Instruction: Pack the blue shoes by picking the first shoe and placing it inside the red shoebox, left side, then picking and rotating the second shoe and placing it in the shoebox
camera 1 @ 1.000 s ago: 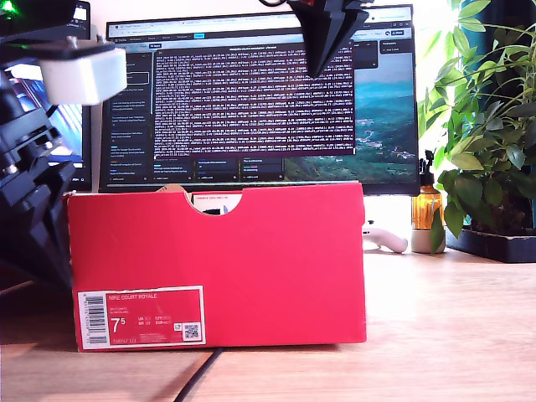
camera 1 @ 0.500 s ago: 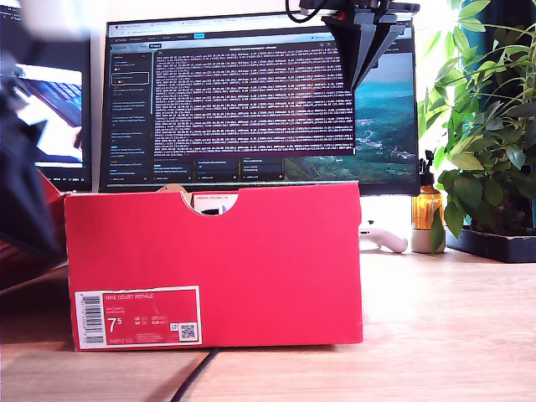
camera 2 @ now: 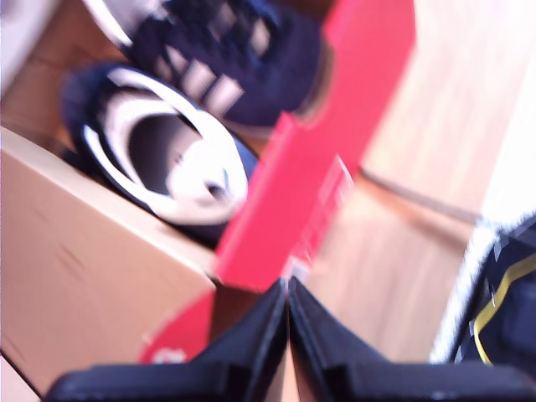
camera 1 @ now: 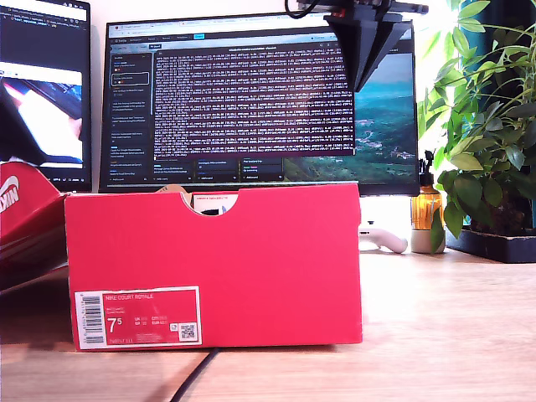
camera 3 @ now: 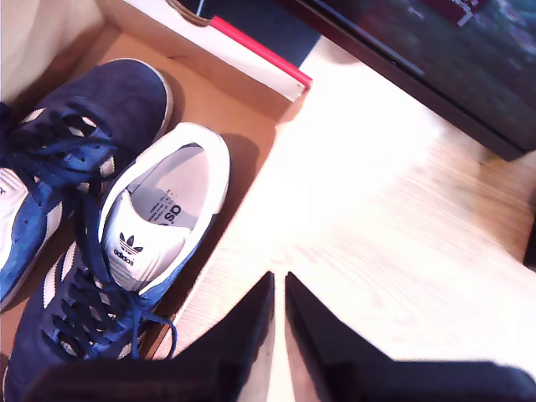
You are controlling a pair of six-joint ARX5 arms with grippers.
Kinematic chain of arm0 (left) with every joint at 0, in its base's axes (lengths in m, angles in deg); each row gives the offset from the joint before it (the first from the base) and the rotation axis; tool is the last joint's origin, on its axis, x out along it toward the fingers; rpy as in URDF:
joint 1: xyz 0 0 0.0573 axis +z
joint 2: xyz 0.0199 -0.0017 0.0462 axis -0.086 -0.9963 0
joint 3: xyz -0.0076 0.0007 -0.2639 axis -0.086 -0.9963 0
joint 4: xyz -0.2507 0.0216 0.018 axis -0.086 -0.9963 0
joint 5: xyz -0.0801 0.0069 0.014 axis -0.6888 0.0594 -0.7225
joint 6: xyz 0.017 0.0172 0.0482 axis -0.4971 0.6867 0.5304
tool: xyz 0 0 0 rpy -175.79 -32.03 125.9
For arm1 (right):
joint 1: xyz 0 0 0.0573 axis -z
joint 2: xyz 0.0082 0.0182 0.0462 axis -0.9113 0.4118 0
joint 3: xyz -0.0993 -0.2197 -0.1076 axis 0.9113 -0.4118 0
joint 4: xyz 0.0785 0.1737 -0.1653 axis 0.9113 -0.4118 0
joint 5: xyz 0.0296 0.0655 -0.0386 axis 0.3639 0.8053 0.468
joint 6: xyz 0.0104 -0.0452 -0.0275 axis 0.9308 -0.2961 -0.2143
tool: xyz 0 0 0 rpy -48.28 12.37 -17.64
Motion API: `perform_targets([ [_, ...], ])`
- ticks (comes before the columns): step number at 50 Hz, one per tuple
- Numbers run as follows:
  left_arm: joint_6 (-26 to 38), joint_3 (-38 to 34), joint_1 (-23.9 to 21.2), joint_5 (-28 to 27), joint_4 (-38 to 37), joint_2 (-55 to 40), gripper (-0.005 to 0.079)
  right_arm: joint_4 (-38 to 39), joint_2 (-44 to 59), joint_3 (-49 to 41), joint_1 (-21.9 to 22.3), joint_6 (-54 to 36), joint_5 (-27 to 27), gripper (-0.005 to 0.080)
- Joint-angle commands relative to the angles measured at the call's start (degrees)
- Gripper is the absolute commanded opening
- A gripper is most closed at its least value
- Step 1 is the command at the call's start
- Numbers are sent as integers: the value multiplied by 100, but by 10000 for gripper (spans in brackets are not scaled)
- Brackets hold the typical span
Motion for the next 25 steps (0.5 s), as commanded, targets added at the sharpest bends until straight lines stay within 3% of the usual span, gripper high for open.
perform_targets([
  [1, -118, 7, 111, -15, 256, -15, -11, -13, -527, -306, 177, 50, -116, -12],
  [12, -151, 7, 695, -249, 1246, -24, -11, 638, -1707, -1681, 713, 66, -136, -12],
  [25, -192, 4, 2369, -1602, 2658, -251, -11, 2496, -3353, -3967, 1134, 13, -87, -12],
])
